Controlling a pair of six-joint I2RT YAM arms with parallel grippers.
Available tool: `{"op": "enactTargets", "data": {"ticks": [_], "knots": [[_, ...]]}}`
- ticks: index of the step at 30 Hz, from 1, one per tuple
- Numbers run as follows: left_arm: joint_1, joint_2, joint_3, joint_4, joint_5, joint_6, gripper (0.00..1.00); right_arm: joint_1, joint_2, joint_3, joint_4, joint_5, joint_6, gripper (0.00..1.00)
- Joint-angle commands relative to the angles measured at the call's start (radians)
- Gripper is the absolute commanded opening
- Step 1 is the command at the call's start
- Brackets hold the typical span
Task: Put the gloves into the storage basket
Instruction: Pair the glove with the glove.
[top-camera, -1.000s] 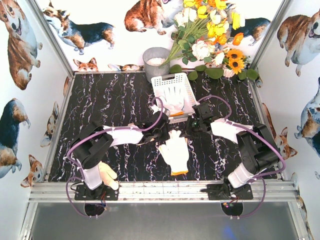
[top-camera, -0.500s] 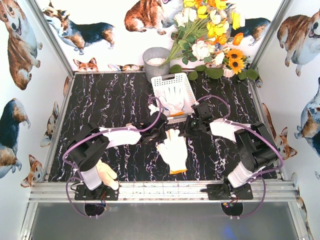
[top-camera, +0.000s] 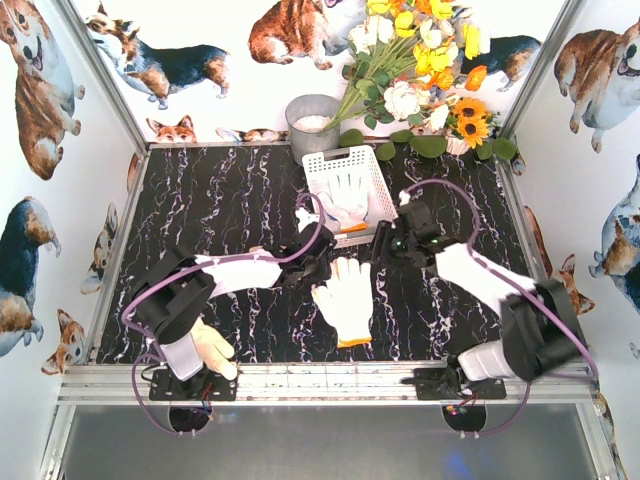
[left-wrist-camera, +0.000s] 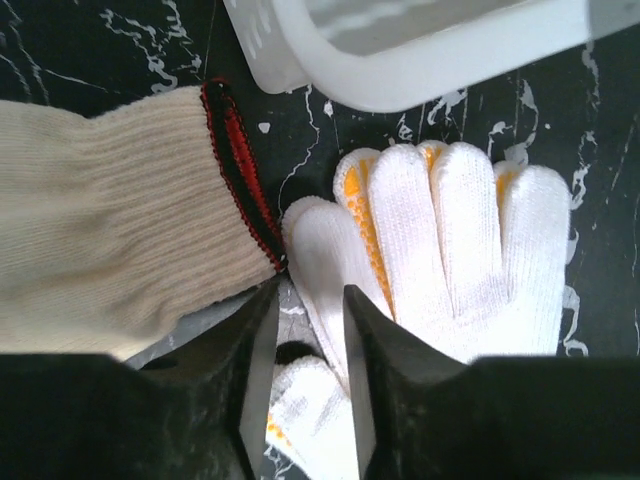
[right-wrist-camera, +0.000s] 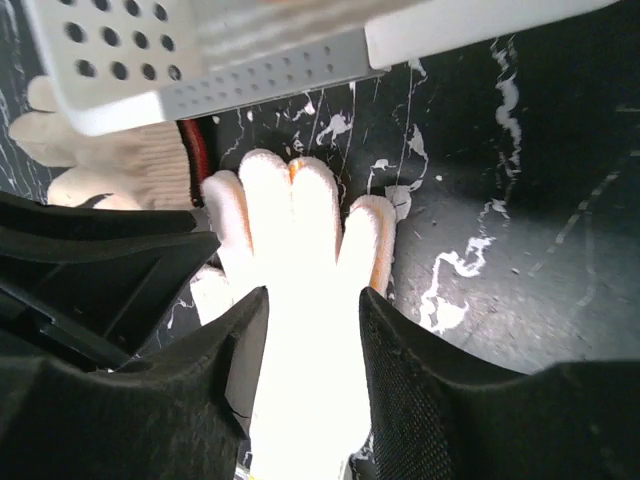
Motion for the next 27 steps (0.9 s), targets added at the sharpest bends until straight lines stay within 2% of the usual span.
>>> {"op": "enactTargets", "data": {"ticks": [1,5,9,13,20,27], "knots": [[0.002,-0.095,0.025,-0.046,-0.028,0.028,0.30,-0.001,-0.140,-0.002,-0.086,0.117,-0.072,0.45],[-0.026,-0.150,0.039,-0.078,-0.032,0.028,0.33,-0.001,-0.176,-0.023,-0.106,0.086,-0.065,0.44],[-0.072,-0.168,0.033,-0.074,0.023,0.004,0.31,0.000,-0.153,-0.076,-0.048,-0.014,-0.008,0.35],[-0.107,-0.179,-0.014,-0.027,0.093,-0.047,0.26,0.008,-0.113,-0.138,0.053,-0.081,0.051,0.28],[-0.164,-0.152,-0.083,0.059,0.180,-0.125,0.19,0.025,-0.040,-0.158,0.101,-0.087,0.070,0.18],[-0.208,-0.142,-0.120,0.020,0.178,-0.134,0.16,0.041,0.036,-0.157,0.136,-0.088,0.085,0.13]]}}
